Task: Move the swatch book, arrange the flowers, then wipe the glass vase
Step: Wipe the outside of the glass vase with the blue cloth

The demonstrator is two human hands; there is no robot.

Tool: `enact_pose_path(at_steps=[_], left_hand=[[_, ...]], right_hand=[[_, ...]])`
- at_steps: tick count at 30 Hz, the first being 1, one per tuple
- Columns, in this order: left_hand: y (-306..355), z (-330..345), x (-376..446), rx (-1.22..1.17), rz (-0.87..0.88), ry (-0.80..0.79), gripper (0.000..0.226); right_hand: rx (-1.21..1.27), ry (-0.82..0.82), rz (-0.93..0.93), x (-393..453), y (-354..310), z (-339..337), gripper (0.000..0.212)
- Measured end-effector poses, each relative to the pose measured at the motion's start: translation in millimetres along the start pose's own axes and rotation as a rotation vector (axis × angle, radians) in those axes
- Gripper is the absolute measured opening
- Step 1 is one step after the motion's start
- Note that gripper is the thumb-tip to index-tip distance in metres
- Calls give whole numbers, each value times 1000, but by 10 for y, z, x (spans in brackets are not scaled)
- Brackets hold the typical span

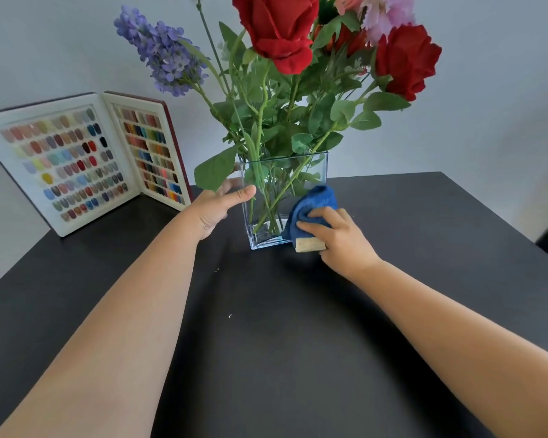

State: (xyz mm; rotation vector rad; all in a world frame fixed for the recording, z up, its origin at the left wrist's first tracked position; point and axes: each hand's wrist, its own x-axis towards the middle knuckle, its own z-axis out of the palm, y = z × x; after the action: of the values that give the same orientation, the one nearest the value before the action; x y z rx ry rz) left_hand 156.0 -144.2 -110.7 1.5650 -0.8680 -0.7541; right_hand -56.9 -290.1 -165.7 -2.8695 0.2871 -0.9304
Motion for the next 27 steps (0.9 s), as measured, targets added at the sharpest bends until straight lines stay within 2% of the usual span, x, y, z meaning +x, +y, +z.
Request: enact_pose_path(at_steps=[3, 5, 7, 11, 15, 17, 19, 20, 22, 24, 27], left_hand=[[-20, 10, 10, -26, 21, 39, 42], [-38, 34, 13, -44, 38, 56, 39], [-46, 52, 16, -52, 53, 69, 38], [-50, 20, 33, -17, 92, 54, 40], [-10, 11, 17, 13, 18, 30, 48], [-7, 10, 20, 11, 15, 33, 38], [-22, 19, 28, 23, 25, 41, 28], [-44, 25, 40, 17, 33, 45, 30], [-76, 52, 64, -25, 54, 66, 54], [-53, 100, 89, -79, 87, 106, 78], [45, 176, 117, -46, 155, 151, 92]], right_hand=[[36, 220, -59, 182, -63, -131, 65], [24, 278, -94, 325, -178, -113, 64], [-10, 225, -142, 398, -311, -20, 60], [-95, 17, -215, 282, -420, 199, 57], [-71, -297, -165, 147, -368, 173, 59], [9, -309, -145, 99, -356, 4, 58], [157, -205, -131, 78, -352, -249, 57], [235, -149, -121, 70, -344, -385, 58], [362, -126, -83, 59, -298, -640, 61], [427, -214, -54, 52, -219, -843, 64], [386, -294, 4, 54, -19, -955, 67]])
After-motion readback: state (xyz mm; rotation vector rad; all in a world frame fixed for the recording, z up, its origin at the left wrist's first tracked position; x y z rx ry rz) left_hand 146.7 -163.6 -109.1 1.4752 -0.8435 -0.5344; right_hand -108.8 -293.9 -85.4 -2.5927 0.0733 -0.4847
